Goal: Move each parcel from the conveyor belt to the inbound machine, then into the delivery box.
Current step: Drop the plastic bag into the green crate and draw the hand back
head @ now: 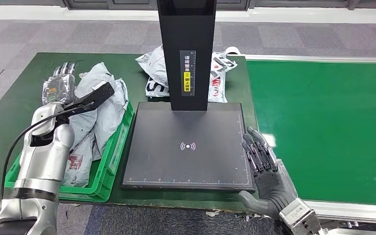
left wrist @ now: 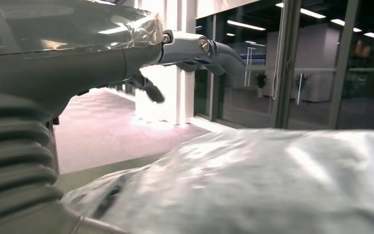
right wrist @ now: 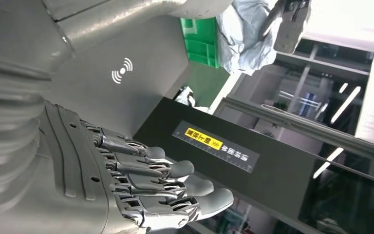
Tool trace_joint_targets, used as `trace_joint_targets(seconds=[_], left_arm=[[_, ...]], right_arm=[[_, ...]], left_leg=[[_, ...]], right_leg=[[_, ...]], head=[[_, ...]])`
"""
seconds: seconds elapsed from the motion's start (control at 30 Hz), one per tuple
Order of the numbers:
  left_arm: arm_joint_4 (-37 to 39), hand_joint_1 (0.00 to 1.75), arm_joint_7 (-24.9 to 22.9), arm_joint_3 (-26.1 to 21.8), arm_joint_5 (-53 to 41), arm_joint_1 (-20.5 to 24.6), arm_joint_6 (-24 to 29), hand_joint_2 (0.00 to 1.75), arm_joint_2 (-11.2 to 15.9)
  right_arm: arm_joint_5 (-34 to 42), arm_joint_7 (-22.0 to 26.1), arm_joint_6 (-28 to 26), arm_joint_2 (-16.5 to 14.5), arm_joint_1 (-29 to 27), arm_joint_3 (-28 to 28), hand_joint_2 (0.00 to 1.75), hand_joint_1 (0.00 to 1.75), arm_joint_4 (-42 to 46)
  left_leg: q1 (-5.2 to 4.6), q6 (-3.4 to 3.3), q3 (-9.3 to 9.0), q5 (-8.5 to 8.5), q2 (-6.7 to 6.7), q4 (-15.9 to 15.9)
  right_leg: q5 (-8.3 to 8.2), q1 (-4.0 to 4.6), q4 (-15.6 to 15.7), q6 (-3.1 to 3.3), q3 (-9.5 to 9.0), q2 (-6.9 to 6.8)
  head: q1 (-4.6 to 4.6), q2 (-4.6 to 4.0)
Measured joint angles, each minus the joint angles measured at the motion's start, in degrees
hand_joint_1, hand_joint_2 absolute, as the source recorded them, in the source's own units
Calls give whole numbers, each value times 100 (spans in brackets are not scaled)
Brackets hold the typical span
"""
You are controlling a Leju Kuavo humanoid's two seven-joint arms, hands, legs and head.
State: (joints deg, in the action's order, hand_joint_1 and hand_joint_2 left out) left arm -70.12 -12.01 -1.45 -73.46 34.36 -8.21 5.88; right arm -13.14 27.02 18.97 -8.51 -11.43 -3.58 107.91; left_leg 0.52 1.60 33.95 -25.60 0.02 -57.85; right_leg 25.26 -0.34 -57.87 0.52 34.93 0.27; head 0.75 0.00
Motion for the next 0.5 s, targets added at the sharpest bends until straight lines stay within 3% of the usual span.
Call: trace_joint_targets(seconds=[0.17,0.5], left_arm=[[-397,0,-7,16,51,-356,-183,0,-1],[-757,0,547,16,851,-639,-475,0,-31]], right_arm=[[-29,-96,64,-39,-1,28,175,0,-1],[-86,-168,47,-87,-54,185,175,0,-2]], left_leg=[[2,0,0,0,0,0],[1,0,0,1,-1,0]], right_leg=[[1,1,0,0,1,0],[1,1,0,0,1,-1]], head=[[0,0],[0,0]])
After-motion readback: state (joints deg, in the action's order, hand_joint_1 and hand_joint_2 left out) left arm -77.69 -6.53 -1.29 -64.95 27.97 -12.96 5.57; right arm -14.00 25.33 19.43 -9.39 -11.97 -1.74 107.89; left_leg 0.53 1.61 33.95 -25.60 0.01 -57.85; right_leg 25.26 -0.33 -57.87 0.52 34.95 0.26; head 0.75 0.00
